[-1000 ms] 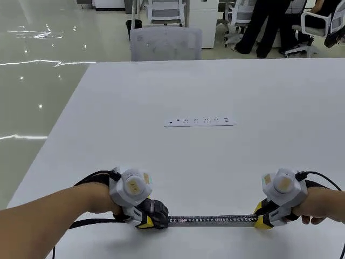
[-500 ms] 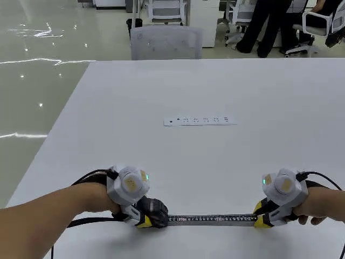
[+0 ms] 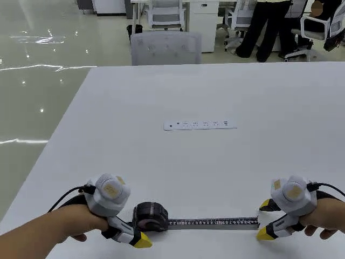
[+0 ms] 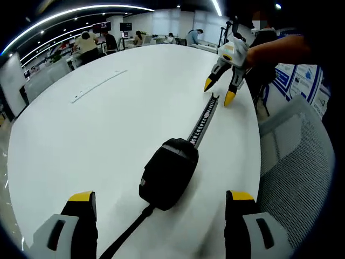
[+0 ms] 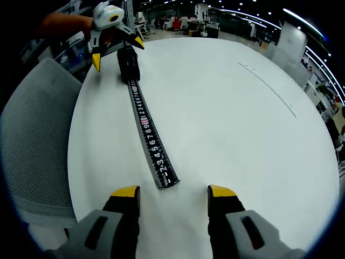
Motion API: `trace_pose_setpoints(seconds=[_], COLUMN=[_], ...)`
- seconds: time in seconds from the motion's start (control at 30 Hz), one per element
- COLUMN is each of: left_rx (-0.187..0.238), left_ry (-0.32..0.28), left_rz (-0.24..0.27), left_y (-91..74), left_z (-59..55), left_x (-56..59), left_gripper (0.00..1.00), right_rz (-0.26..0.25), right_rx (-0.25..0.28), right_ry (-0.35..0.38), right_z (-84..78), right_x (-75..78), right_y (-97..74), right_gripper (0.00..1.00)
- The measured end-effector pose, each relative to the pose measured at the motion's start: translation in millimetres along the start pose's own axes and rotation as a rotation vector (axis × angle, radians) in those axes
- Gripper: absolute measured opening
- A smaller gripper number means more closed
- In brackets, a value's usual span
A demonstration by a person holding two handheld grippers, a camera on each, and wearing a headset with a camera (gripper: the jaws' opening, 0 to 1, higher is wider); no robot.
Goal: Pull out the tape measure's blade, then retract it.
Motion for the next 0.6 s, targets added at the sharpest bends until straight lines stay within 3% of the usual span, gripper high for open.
trace_pose_setpoints(seconds=[0.1, 0.17, 0.37, 0.4, 0.47, 0.53, 0.6], left_rx=[0.025, 0.055, 0.179, 0.197, 0.188, 0.199, 0.182], left_ry=[-0.072, -0.083, -0.208, -0.254, -0.278, -0.284, -0.297], left_rz=[0.034, 0.072, 0.147, 0.152, 0.167, 0.182, 0.184], left_y=[-8.1, -14.8, -38.4, -43.7, -49.2, -52.2, -53.7], left_z=[-5.5, -7.9, -9.6, -11.5, -21.1, -27.2, -36.0], left_x=[-7.5, -13.8, -25.1, -24.3, -24.5, -23.3, -20.8], left_gripper=[1.00, 1.00, 1.00, 1.00, 1.00, 1.00, 1.00], right_rz=[-0.023, -0.091, -0.141, -0.174, -0.194, -0.209, -0.231], right_rx=[0.030, 0.052, 0.192, 0.215, 0.259, 0.276, 0.286], right_ry=[-0.006, -0.047, 0.102, 0.105, 0.125, 0.130, 0.131], right_z=[-1.4, 0.6, -1.8, -3.5, -6.7, -10.8, -16.2], right_x=[-2.1, -0.5, -12.9, -14.7, -22.0, -27.1, -33.7], right_y=[-8.0, -15.9, -30.9, -34.3, -37.5, -39.4, -42.2], right_gripper=[0.56, 0.57, 0.66, 0.67, 0.69, 0.70, 0.71])
Point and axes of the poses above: the centre of the closed fingertips' face, and the gripper's own axes: y roughly forward along the fingers, x roughly to its right, z roughly out of its top, the point moved 7 cm from there along -y, roughly backward along the fingers, and after that the axes turned 13 degrees about z, right-handed, at the moved point
